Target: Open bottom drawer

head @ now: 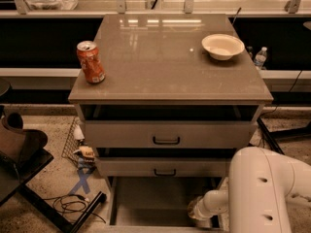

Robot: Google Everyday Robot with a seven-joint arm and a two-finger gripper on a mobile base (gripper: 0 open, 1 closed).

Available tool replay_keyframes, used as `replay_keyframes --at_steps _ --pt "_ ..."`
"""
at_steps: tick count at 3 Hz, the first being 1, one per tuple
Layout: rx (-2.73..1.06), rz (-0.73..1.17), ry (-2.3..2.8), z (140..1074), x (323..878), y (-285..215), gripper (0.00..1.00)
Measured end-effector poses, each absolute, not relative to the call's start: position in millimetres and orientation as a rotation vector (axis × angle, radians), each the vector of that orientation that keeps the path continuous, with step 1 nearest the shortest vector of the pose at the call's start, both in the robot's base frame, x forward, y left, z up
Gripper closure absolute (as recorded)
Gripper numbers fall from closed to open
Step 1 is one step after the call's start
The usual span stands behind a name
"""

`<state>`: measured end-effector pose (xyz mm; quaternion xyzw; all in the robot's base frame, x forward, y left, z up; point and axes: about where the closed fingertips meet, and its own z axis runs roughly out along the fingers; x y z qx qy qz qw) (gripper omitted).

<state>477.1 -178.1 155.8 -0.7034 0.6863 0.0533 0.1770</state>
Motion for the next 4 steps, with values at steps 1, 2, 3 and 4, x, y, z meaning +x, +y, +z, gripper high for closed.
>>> replay_keyframes --at_steps 1,2,3,4 --pt "-2.008 0.261 1.995 133.5 430.2 -188.4 1.0" --pt "-2.015 0.286 2.013 129.6 419.1 -193.2 1.0" --pt "-2.025 0.283 2.066 130.2 390.4 -206.0 1.0" --pt "-2.029 0.282 2.082 130.6 385.6 -210.9 1.0"
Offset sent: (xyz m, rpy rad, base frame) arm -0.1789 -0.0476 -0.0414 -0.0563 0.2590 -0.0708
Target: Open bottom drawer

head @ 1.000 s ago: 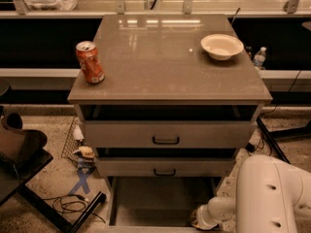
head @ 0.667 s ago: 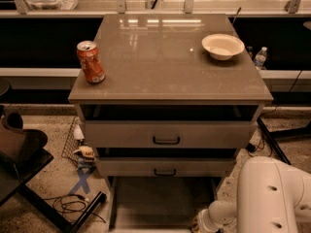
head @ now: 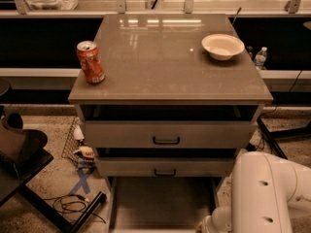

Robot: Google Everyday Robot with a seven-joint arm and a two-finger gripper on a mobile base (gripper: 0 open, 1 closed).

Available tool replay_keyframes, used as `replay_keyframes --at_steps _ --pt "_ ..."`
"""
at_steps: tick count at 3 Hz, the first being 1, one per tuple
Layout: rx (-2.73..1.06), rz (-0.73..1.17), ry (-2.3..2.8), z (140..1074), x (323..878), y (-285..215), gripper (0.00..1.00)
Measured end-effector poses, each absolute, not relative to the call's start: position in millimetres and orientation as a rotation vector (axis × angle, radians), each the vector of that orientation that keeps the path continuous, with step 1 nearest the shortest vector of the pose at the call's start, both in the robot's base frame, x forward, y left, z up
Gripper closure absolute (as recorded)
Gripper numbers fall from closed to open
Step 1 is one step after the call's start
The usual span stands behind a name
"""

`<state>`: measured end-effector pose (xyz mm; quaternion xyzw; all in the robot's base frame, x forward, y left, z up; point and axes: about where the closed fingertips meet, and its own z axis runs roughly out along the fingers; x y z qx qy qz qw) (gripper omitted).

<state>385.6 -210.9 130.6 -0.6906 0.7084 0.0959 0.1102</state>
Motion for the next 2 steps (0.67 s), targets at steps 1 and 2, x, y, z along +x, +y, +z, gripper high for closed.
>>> replay_keyframes --at_steps 1,2 --pt "-2.074 0.272 2.155 134.7 347.2 -240.2 1.0" --pt "-2.074 0.272 2.155 134.7 348.3 -240.3 1.0"
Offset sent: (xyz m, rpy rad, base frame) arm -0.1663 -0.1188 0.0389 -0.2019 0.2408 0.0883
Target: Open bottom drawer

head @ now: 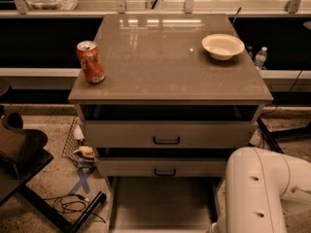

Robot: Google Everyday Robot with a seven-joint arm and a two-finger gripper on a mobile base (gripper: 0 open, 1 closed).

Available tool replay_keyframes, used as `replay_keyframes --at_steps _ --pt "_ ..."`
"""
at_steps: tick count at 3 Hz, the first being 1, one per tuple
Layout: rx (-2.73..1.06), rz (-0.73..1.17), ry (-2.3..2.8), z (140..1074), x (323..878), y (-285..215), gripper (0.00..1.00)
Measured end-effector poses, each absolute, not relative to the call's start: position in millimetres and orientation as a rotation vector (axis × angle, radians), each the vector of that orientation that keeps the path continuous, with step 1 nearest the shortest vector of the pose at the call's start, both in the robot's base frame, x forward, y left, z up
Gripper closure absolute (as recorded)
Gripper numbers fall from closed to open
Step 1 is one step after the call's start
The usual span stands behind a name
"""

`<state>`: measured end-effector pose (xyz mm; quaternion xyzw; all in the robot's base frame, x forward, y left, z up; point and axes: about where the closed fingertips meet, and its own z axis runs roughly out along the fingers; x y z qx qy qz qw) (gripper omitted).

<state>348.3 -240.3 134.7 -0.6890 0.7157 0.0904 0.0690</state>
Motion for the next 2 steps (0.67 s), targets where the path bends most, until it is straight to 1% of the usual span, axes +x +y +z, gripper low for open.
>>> replay_keyframes --at_steps 1,2 --pt "-2.075 0.276 2.156 133.8 346.7 -239.7 0.82" --pt "-2.075 0.28 2.156 133.0 345.3 -239.1 0.6"
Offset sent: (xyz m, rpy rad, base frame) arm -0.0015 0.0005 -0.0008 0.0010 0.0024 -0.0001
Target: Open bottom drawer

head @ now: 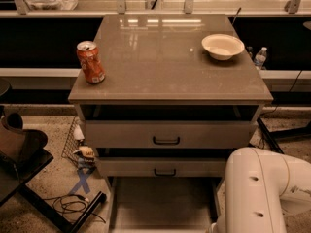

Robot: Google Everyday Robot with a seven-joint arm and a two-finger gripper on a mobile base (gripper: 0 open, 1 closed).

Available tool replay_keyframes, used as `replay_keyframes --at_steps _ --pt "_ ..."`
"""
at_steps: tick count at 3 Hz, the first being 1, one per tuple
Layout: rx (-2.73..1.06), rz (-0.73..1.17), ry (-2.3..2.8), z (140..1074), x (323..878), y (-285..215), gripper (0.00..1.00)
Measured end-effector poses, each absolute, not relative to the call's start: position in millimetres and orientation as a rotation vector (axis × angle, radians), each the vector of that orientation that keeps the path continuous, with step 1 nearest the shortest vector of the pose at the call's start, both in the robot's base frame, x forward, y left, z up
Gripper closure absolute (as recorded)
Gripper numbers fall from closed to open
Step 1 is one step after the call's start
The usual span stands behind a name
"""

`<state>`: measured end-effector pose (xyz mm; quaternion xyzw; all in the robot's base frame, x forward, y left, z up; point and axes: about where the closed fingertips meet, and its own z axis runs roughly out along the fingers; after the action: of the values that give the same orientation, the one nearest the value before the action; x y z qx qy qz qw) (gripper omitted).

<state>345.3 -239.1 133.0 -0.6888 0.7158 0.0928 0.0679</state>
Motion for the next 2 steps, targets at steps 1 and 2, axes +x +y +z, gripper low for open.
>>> replay_keyframes --at_steps 1,2 --pt "-2.076 0.285 2.157 131.9 343.2 -238.3 0.28" --pt "-2.076 0.288 2.158 131.2 342.0 -237.8 0.05"
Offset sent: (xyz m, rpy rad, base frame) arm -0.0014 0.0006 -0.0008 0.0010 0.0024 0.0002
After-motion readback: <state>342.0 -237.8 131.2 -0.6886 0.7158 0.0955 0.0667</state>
